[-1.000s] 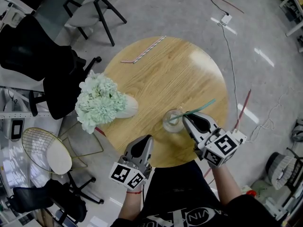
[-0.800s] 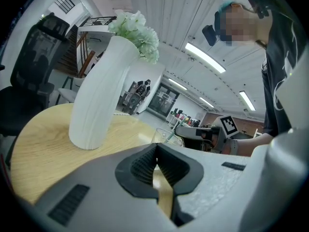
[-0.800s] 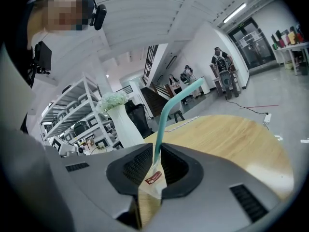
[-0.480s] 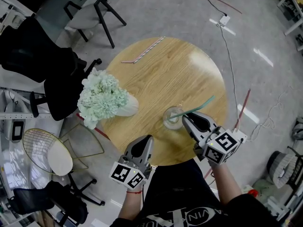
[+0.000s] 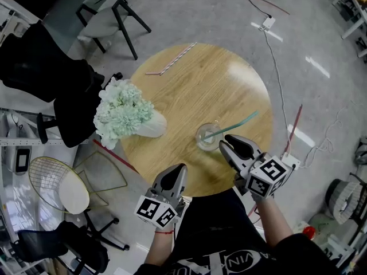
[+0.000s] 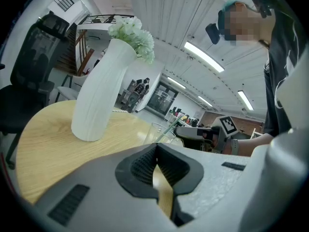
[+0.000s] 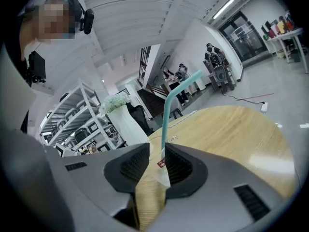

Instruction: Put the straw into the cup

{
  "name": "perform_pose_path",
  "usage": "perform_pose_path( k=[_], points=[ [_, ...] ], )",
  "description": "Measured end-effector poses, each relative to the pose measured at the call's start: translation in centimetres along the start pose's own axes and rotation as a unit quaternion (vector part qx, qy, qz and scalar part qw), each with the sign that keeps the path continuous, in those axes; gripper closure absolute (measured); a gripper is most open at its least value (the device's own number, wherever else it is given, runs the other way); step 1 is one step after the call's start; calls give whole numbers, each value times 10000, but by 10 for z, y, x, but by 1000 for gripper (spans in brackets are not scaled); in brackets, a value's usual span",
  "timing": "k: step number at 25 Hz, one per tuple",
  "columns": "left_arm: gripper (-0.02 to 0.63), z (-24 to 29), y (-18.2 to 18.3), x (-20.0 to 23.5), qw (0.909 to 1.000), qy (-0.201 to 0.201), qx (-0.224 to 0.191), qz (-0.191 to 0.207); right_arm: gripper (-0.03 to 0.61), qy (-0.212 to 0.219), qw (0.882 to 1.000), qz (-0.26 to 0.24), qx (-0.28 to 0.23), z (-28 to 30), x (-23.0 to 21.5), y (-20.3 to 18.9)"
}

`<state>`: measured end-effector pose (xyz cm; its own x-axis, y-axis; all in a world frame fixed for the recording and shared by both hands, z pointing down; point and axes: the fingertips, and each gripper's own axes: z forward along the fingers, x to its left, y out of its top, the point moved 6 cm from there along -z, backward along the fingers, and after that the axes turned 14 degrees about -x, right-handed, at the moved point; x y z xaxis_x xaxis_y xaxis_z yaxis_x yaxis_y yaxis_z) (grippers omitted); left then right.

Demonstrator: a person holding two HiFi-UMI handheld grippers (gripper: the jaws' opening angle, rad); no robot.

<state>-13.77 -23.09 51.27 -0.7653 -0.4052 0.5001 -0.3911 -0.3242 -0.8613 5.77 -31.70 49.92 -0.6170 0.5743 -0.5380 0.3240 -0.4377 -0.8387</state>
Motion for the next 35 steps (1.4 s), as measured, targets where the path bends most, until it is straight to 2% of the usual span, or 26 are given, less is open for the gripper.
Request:
perform_pose_path(
  k=[12, 17, 35],
  points=[
    [606, 4, 4, -25, 9994, -340, -99, 50, 508, 226, 9995, -222, 53, -28, 29, 4],
    [607, 8, 13, -39, 9983, -543, -171, 133, 554, 274, 9993, -270, -14, -39, 44, 12],
    [607, 7, 36, -70, 9931, -978, -507, 399, 566, 448, 9965, -660, -241, -68, 81, 33]
  ],
)
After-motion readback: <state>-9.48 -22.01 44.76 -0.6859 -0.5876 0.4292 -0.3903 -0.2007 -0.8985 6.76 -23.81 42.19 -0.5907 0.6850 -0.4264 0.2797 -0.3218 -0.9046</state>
